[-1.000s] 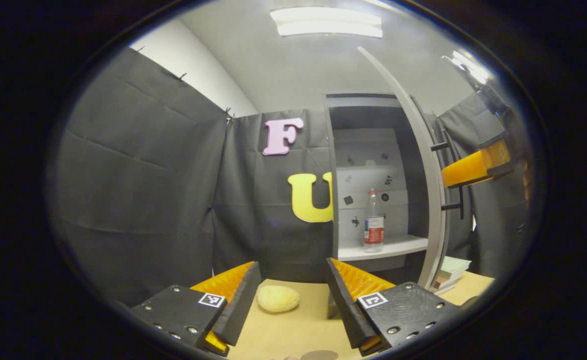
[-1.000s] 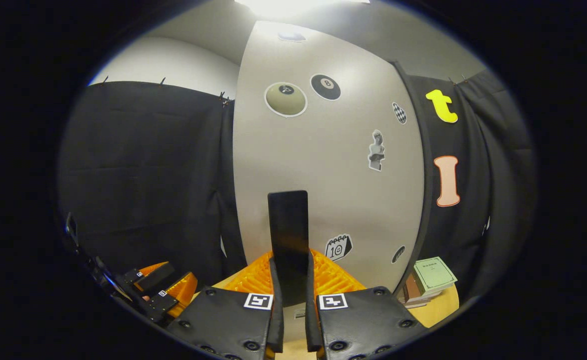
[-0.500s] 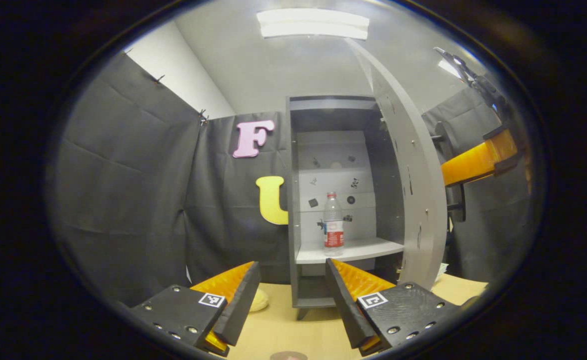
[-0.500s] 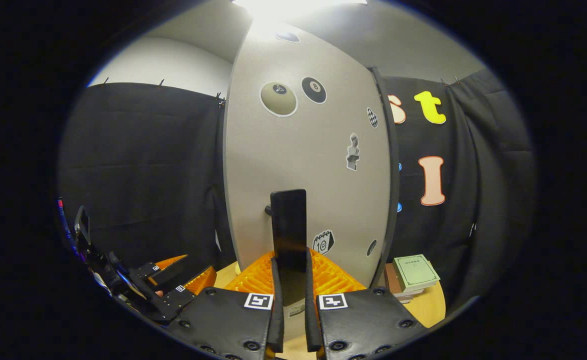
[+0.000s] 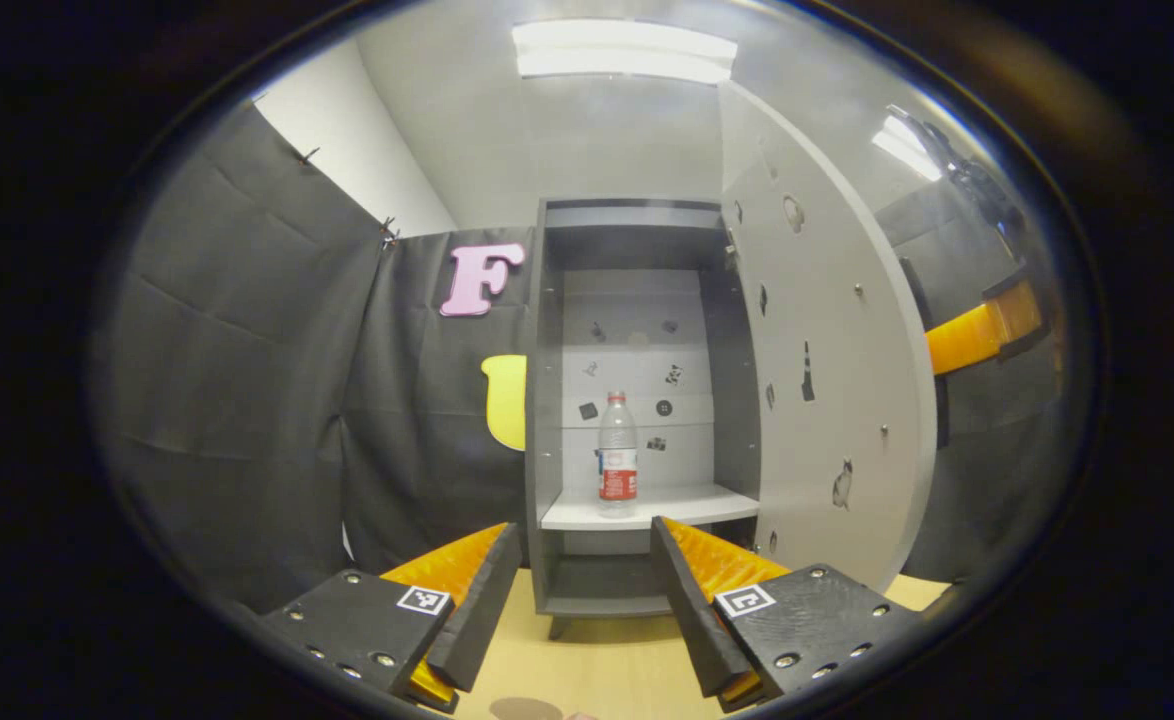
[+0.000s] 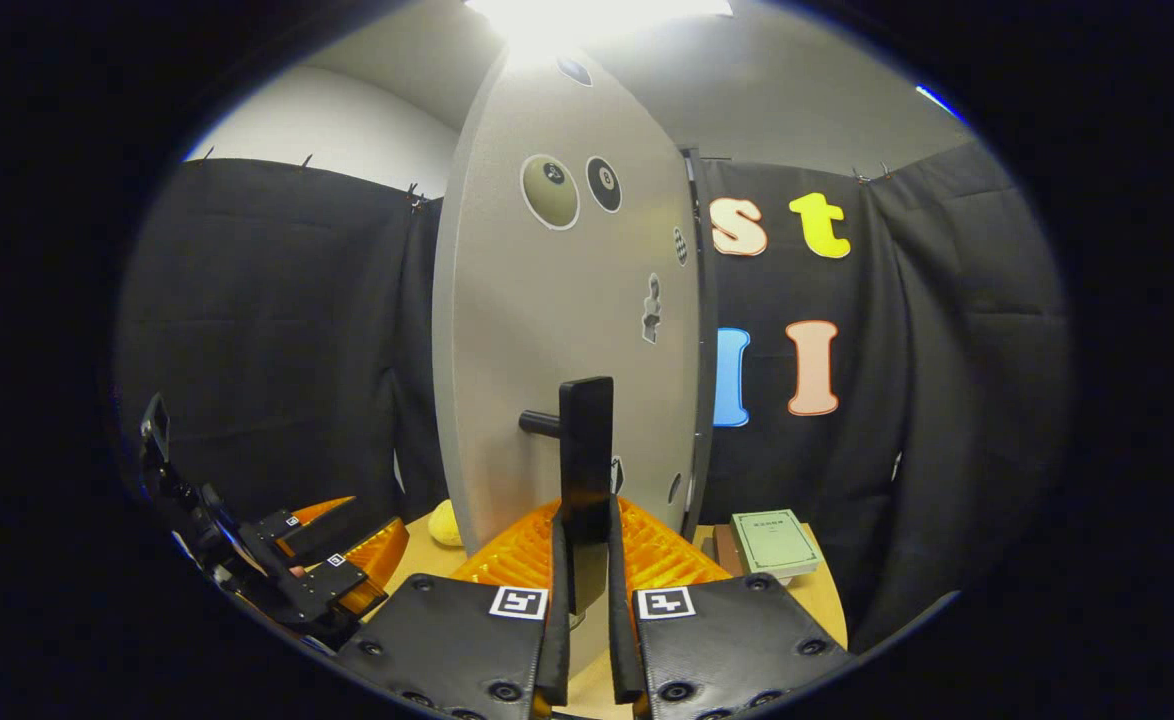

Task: Open the cabinet door with the right hand, grasp the bottle in the cabinet with the left hand and place it on the coaster, then close the cabinet door with the right hand.

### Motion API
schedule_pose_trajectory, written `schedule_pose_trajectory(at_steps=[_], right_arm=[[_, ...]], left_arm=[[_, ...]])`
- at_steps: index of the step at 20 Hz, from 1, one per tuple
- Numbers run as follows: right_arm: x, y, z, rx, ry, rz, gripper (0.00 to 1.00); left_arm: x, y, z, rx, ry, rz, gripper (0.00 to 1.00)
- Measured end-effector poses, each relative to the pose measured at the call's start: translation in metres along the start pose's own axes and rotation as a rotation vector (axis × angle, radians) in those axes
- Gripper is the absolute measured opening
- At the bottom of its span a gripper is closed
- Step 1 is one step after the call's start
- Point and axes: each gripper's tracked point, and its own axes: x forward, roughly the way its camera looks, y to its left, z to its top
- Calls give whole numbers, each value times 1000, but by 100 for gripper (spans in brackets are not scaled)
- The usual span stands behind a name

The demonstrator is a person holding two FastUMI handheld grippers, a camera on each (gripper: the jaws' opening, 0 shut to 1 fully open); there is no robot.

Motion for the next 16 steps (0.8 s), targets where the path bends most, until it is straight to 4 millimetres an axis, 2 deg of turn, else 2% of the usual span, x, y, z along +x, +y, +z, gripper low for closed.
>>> schedule_pose_trajectory(at_steps=[5,6,7,9,13,16], right_arm=[[-6,-39,2,19,-14,-80,18],[-9,-48,2,15,-18,-97,22],[-10,-57,2,14,-25,-116,18],[-16,-71,0,33,-32,-130,17],[-27,-63,-8,153,-22,-17,15],[-48,-74,-13,147,-23,-13,14]], left_arm=[[-5,-25,7,8,-9,-15,81],[-6,-27,8,16,-7,-12,78],[-7,-29,8,21,-5,-8,78],[-8,-34,9,21,-1,-2,78],[-6,-44,12,24,11,5,81],[2,-50,23,29,22,-8,81]])
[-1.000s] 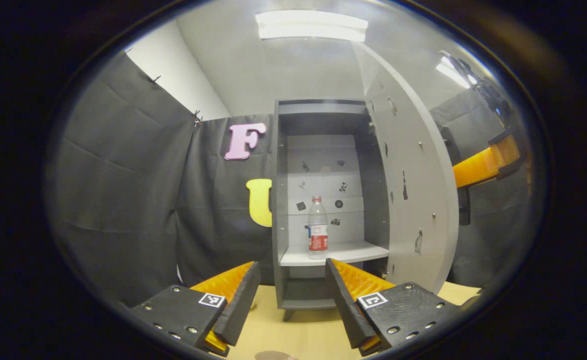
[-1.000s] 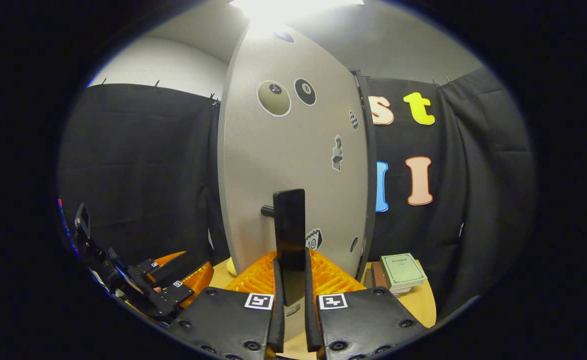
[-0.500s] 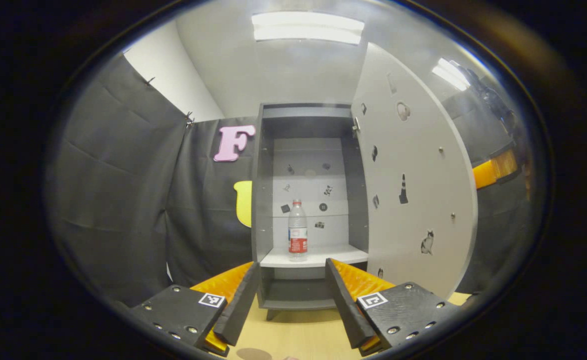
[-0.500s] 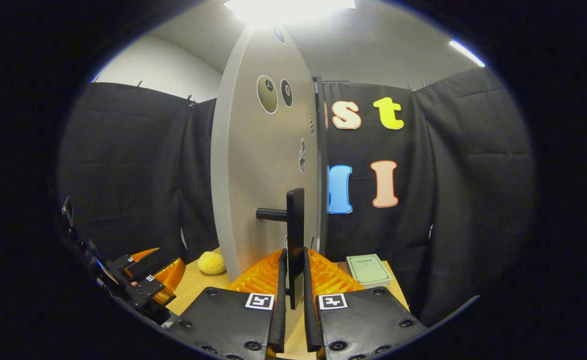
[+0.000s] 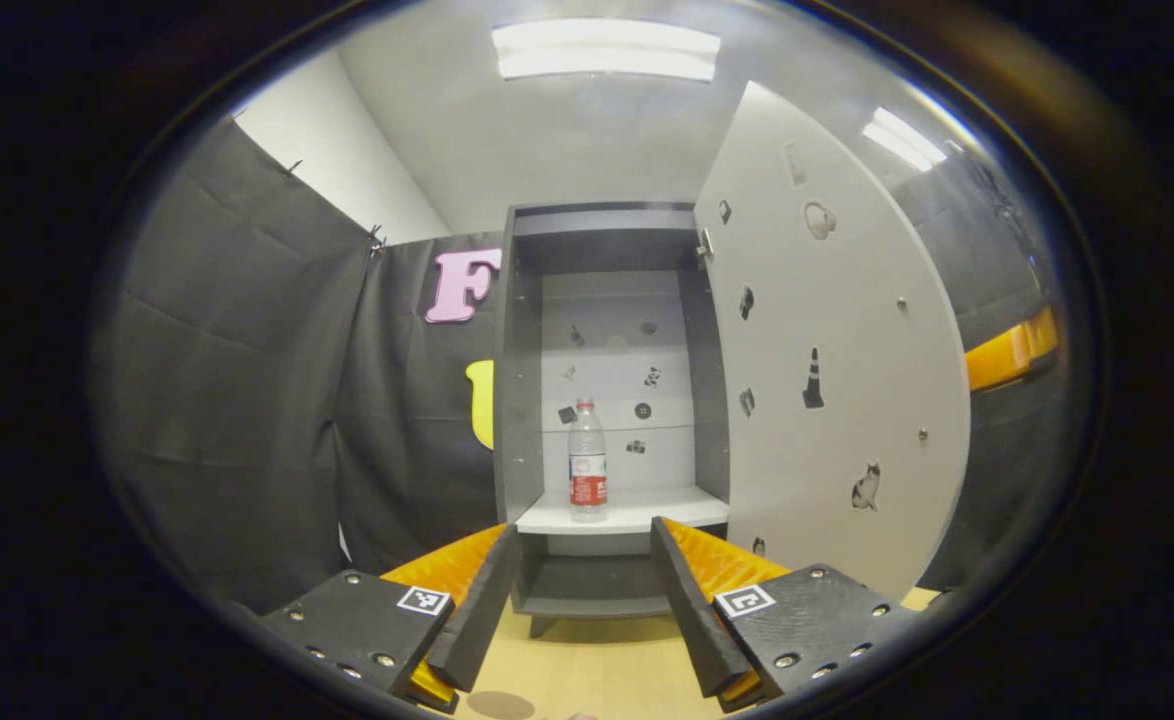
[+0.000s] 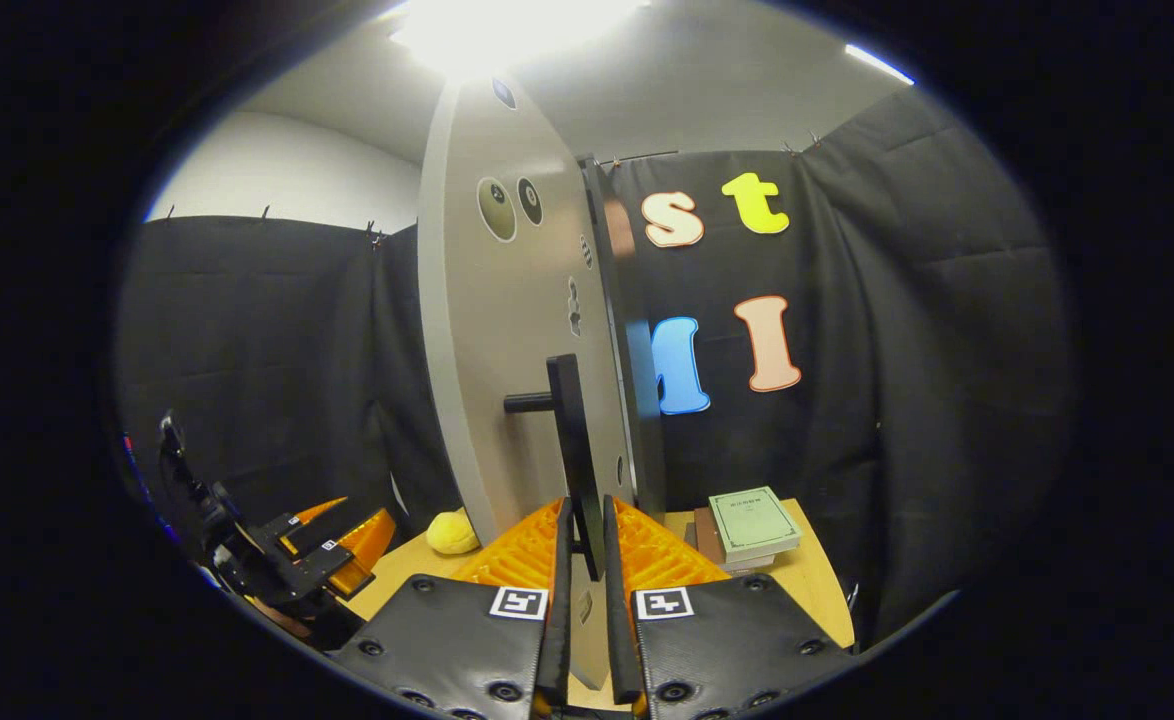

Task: Open the cabinet door with the right hand, grasp the bottle in the cabinet with the left hand and place it on the coaster, then close the cabinet door with the right hand.

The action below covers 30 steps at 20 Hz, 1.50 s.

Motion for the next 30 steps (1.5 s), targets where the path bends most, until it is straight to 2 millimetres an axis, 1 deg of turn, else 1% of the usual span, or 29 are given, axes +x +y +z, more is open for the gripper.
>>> schedule_pose_trajectory(at_steps=[1,2,3,4,5,6,8,9,10,11,12,13,14,15,16,17,18,19,20,21,23,24,25,26,27,29,30], right_arm=[[-8,-11,1,-24,-11,-28,16],[-13,-22,3,-45,-23,-55,20],[-14,-32,3,-63,-32,-85,20],[-18,-41,3,-75,-38,-105,19],[-20,-46,2,-84,-44,-117,19],[-21,-52,2,-96,-52,-129,40],[-27,-69,3,-130,-69,-187,82],[-29,-78,2,-149,-70,-221,94],[-30,-84,0,-165,-68,-252,100],[-30,-89,-1,-176,-69,-285,100],[-31,-94,-1,-180,-69,-306,100],[-30,-96,-4,-174,-68,-326,100],[-30,-99,-4,-164,-69,-338,97],[-30,-101,-4,-156,-67,-353,97],[-31,-105,-3,-153,-67,-376,100],[-32,-110,-2,-151,-70,-401,100],[-33,-115,0,-143,-75,-427,96],[-33,-118,0,-130,-79,-449,100],[-33,-119,-1,-116,-82,-463,97],[-32,-122,-2,-102,-83,-481,100],[-34,-129,-2,-85,-87,-527,100],[-34,-132,-1,-81,-90,-553,100],[-34,-135,-2,-77,-93,-575,100],[-33,-139,-2,-71,-93,-596,100],[-32,-140,-3,-65,-92,-617,100],[-28,-144,-6,-57,-86,-654,100],[-28,-146,-6,-54,-84,-672,96]], left_arm=[[4,-1,3,1,4,-6,78],[9,-1,8,3,6,-10,78],[15,0,16,2,4,-16,81],[22,-1,21,0,2,-23,78],[29,-1,27,-4,2,-31,78],[37,-2,33,-6,4,-39,80],[54,-3,38,-21,12,-56,81],[62,-2,40,-26,15,-62,80],[73,0,43,-28,17,-67,81],[85,2,44,-27,17,-73,81],[97,3,45,-22,18,-80,78],[108,4,45,-19,26,-89,78],[121,4,44,-25,36,-100,80],[132,4,42,-38,45,-111,81],[144,5,41,-51,50,-119,81],[156,9,39,-54,53,-121,78],[168,12,38,-48,53,-121,78],[179,13,36,-39,54,-126,81],[191,13,34,-26,52,-131,81],[203,14,32,-17,52,-137,78],[226,11,24,-18,61,-156,78],[236,8,20,-20,68,-168,81],[244,8,15,-18,76,-176,78],[255,7,9,-12,84,-182,81],[263,5,3,-7,92,-188,78],[280,2,-6,-4,104,-201,78],[287,0,-11,-7,109,-211,78]])
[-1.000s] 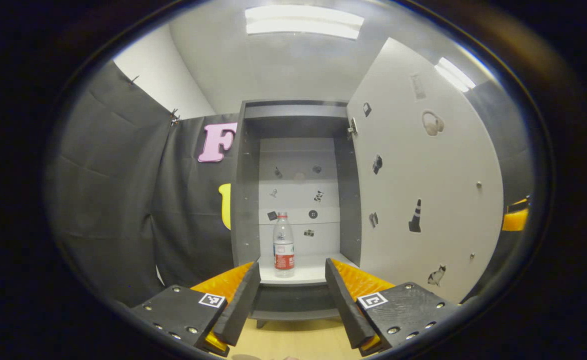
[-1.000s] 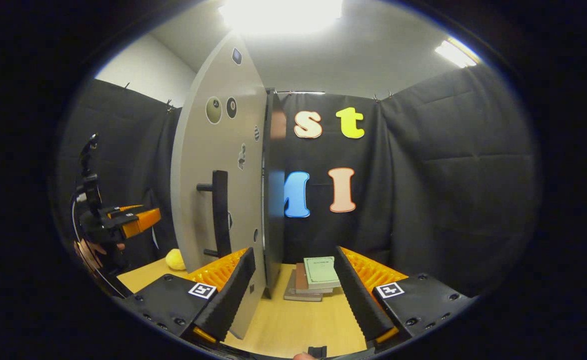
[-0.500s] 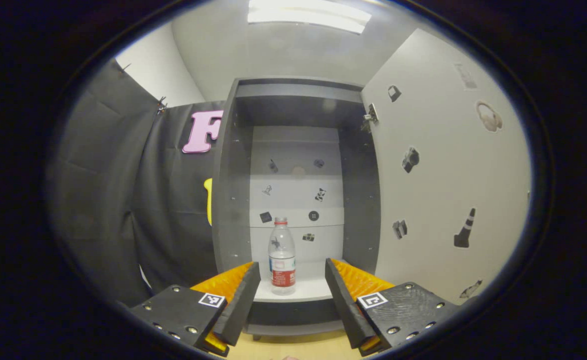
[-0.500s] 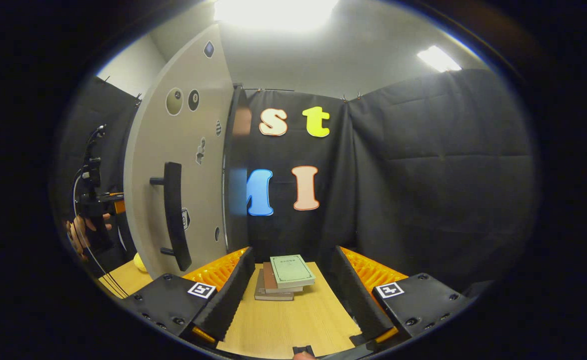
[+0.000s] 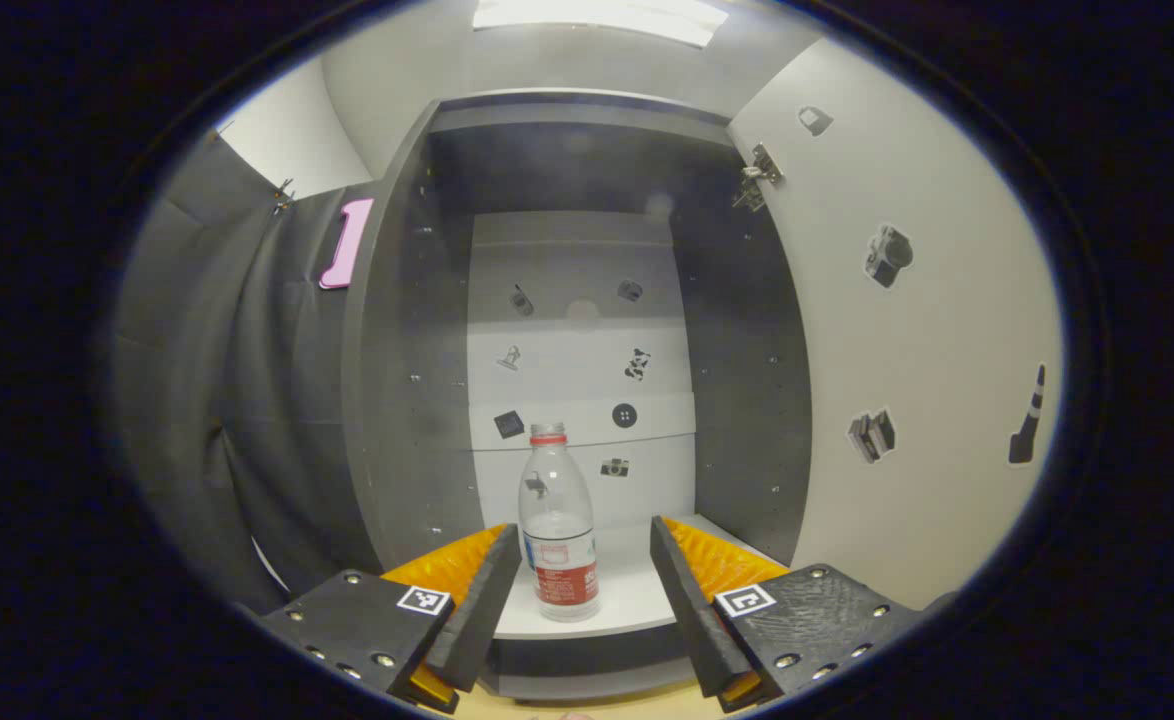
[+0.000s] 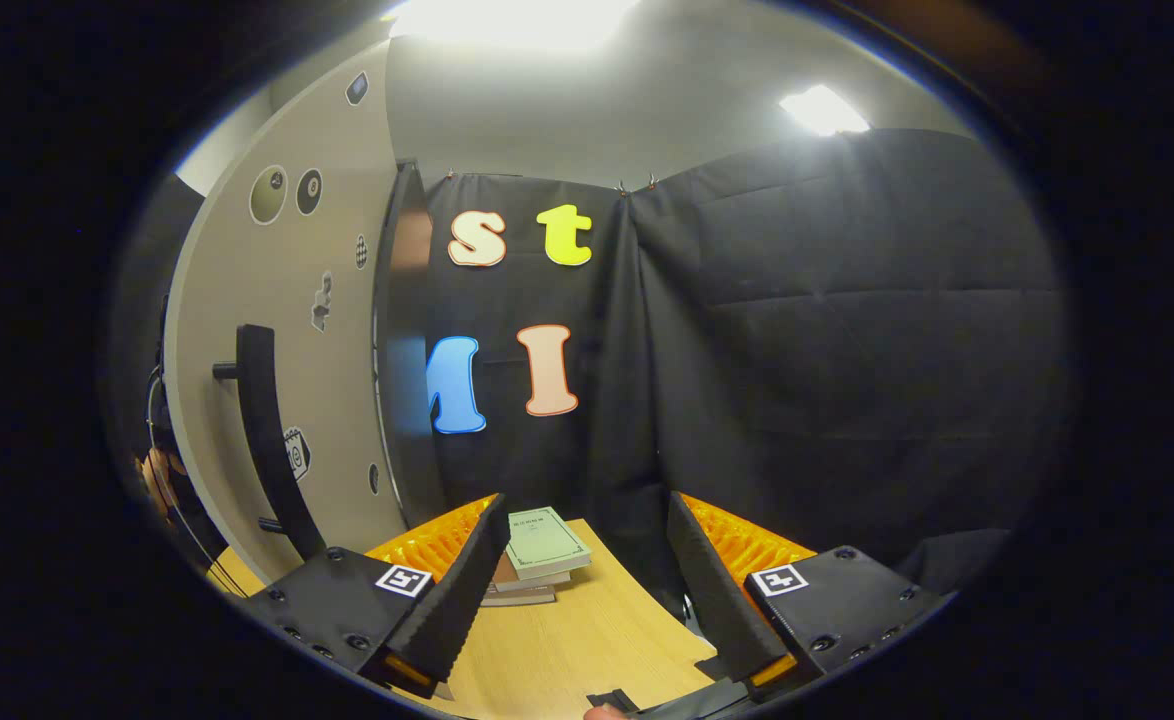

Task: Open the cabinet door with the right hand, grasp the bottle in the cabinet with the left hand and place it on the coaster, then close the cabinet door with the right hand.

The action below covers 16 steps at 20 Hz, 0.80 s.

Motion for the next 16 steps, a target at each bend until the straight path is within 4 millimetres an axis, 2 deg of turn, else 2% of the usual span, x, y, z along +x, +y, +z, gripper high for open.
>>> schedule_pose_trajectory(at_steps=[2,3,4,8,9,10,11,13,16], right_arm=[[2,-1,-3,3,5,-32,100],[5,-1,-5,4,6,-46,97],[6,-1,-6,6,9,-58,100],[8,0,-12,-14,20,-105,97],[10,0,-12,-21,21,-116,100],[12,1,-12,-26,22,-125,97],[12,2,-11,-29,22,-135,100],[15,4,-8,-31,21,-149,97],[19,8,-5,-42,19,-166,100]], left_arm=[[13,2,-6,-2,7,-9,78],[19,3,-9,-2,8,-9,78],[25,5,-11,-2,8,-11,81],[49,15,-24,-1,13,-1,78],[55,16,-28,-4,15,-6,81],[61,18,-31,-8,13,-4,78],[67,20,-33,-15,11,-2,78],[76,22,-41,-28,21,-4,81],[92,25,-50,-28,36,1,81]])
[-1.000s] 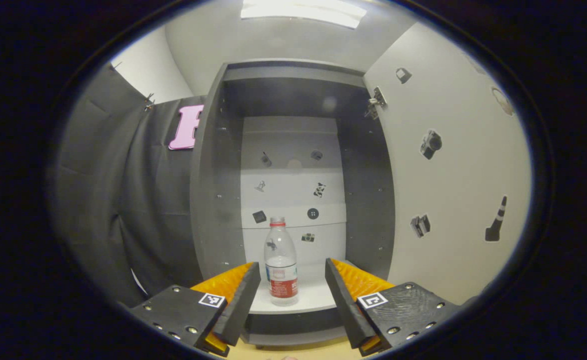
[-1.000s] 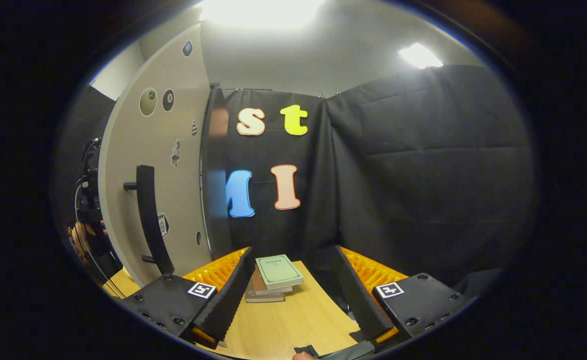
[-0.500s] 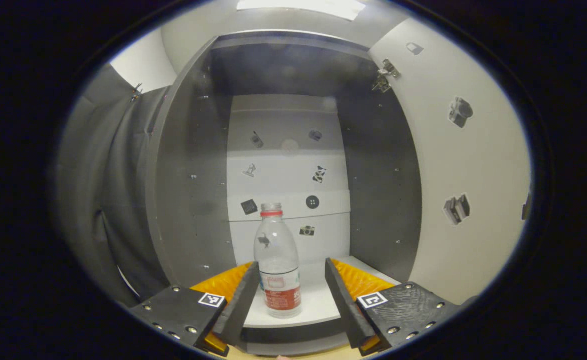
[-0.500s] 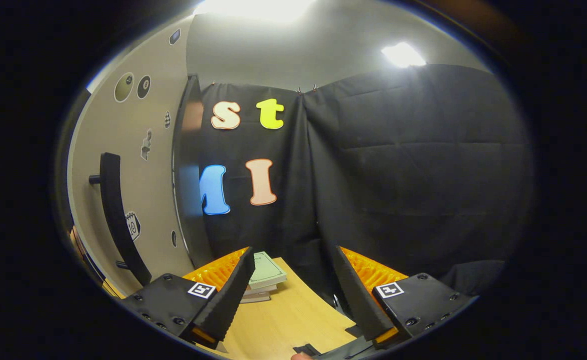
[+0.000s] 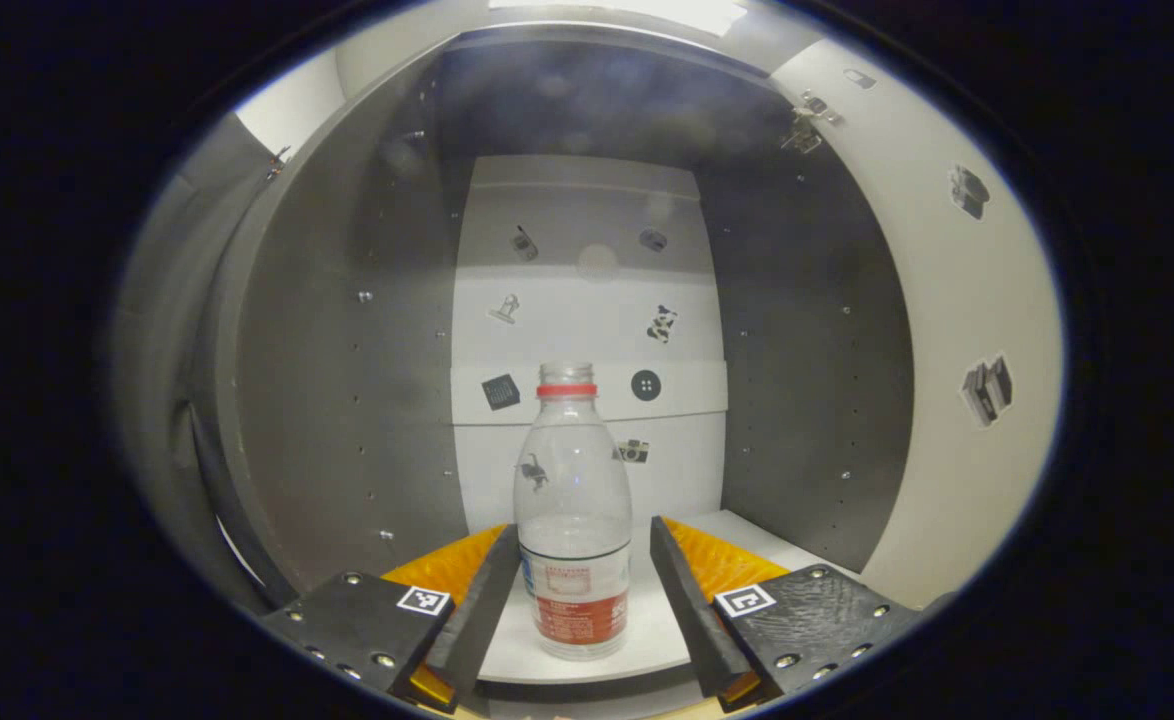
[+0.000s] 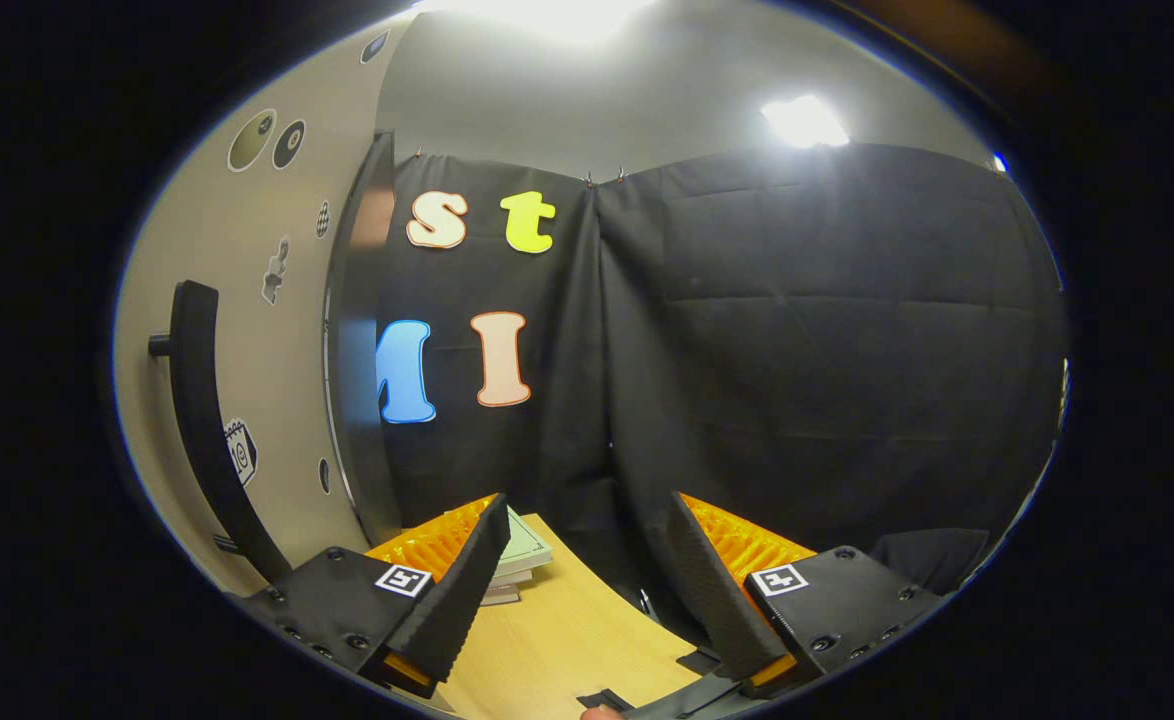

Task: Open the cabinet door with the right hand, grasp the bottle in the cabinet with the left hand and place it on the coaster, then close the cabinet door with the right hand.

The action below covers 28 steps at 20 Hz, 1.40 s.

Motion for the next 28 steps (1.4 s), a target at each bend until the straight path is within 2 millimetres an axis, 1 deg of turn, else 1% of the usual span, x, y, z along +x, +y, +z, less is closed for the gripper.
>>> schedule_pose_trajectory(at_steps=[1,2,3,4,5,6,7,8,9,10,11,12,13,14,15,17,19,20,21,22,23,24,25,26,28], right_arm=[[2,2,0,-3,1,-3,97],[2,3,0,-3,2,-4,97],[3,5,0,-3,5,-4,100],[5,7,-1,-3,6,-4,97],[6,9,-2,-4,8,-4,100],[7,10,-2,-6,10,-2,100],[9,10,-2,-8,11,-4,97],[9,9,-1,-6,10,-6,97],[10,10,-1,1,7,-3,97],[10,11,1,10,4,2,97],[10,11,2,17,-3,10,100],[10,10,4,20,-12,16,97],[10,9,4,21,-19,23,100],[11,9,4,23,-19,37,97],[11,11,3,26,-13,57,100],[13,8,5,33,-14,83,100],[13,9,8,51,-20,116,100],[13,10,10,56,-22,136,96],[15,11,10,56,-24,151,96],[15,10,10,52,-26,162,99],[15,11,9,50,-24,175,96],[14,11,9,51,-22,190,96],[15,14,8,55,-20,204,96],[14,16,7,58,-19,220,99],[14,18,5,59,-17,245,99]], left_arm=[[2,2,-1,4,3,3,81],[5,3,-3,6,9,2,81],[9,4,-5,3,13,4,81],[14,5,-5,-2,13,5,81],[14,6,-5,-9,10,-1,78],[13,6,-3,-14,5,-6,78],[12,6,-4,-17,3,-4,74],[10,7,-2,-19,1,-3,74],[6,10,0,-24,-4,-3,72],[1,10,4,-30,-14,-3,73],[-5,12,8,-35,-22,-7,76],[-11,12,12,-41,-31,-10,76],[-19,13,17,-46,-40,-6,73],[-29,15,21,-53,-46,1,70],[-39,17,24,-61,-50,5,76],[-62,20,32,-68,-66,9,76],[-87,26,39,-59,-82,31,70],[-100,29,44,-54,-92,44,70],[-111,32,47,-49,-100,57,70],[-122,35,48,-45,-103,67,70],[-132,38,46,-39,-100,81,70],[-143,42,44,-33,-97,95,73],[-153,46,41,-29,-95,109,70],[-163,50,38,-27,-98,123,70],[-182,58,29,-29,-101,149,70]])
